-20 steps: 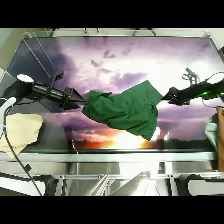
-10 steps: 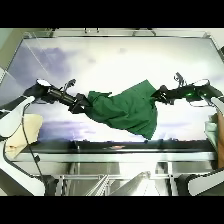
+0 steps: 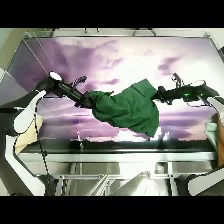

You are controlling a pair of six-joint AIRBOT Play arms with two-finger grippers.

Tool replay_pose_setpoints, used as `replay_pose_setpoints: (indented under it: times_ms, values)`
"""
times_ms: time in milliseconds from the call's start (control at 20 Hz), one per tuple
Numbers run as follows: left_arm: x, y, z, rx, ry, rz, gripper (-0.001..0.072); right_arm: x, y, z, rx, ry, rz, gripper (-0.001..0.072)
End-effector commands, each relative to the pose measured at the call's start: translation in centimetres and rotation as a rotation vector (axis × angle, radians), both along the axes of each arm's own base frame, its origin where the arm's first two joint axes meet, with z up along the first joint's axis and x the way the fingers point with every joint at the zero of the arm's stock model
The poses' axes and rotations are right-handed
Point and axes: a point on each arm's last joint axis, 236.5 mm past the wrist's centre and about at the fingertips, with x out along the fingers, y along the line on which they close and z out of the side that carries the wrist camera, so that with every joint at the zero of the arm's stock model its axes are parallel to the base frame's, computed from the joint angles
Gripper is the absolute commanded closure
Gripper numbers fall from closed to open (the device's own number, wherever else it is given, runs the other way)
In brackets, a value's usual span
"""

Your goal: Fold the shirts.

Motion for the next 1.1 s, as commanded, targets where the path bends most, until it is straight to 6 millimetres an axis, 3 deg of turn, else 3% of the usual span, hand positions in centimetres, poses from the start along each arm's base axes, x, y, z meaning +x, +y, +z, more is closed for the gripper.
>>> replay_pose_setpoints:
  times_ms: [0, 100, 250, 350, 450, 600, 750, 900, 1000, 1050]
  values:
    - [0.5, 0.4, 1.6, -0.01, -0.011, -0.023, 0.0709, 0.7, -0.4, 1.0, 0.029, -0.024, -0.025, 0.0696]
    - [0.9, 0.7, 3.3, -0.029, -0.027, -0.049, 0.0709, 2.4, -0.3, 4.5, 0.093, -0.132, -0.046, 0.0697]
    - [2.6, 1.7, 9.0, -0.052, -0.122, -0.084, 0.0709, 6.1, -2.8, 14.4, 0.139, -0.379, -0.104, 0.0697]
    - [5.6, 3.4, 14.4, -0.038, -0.303, -0.008, 0.0709, 7.0, -5.3, 22.1, 0.096, -0.549, -0.116, 0.0697]
    - [7.2, 6.1, 21.1, -0.017, -0.485, 0.082, 0.0709, 6.2, -7.3, 30.6, 0.036, -0.73, -0.132, 0.0697]
    - [6.2, 9.3, 30.1, 0.013, -0.719, 0.182, 0.0709, 1.4, -7.2, 40.8, -0.076, -0.969, -0.103, 0.0697]
    - [3.0, 10.9, 36.3, 0.038, -0.879, 0.271, 0.0708, -4.6, -5.1, 47.1, -0.206, -1.127, -0.037, 0.0697]
    - [-1.6, 10.7, 40.6, 0.056, -0.997, 0.274, 0.0691, -10.6, -2.4, 51.7, -0.263, -1.251, 0.018, 0.0697]
    - [-4.2, 10.1, 42.8, 0.06, -1.066, 0.272, 0.069, -13.1, -1.3, 52.4, -0.298, -1.269, 0.053, 0.0697]
    - [-4.9, 10.0, 43.2, 0.065, -1.084, 0.282, 0.069, -13.6, -1.0, 51.6, -0.292, -1.227, 0.068, 0.0696]
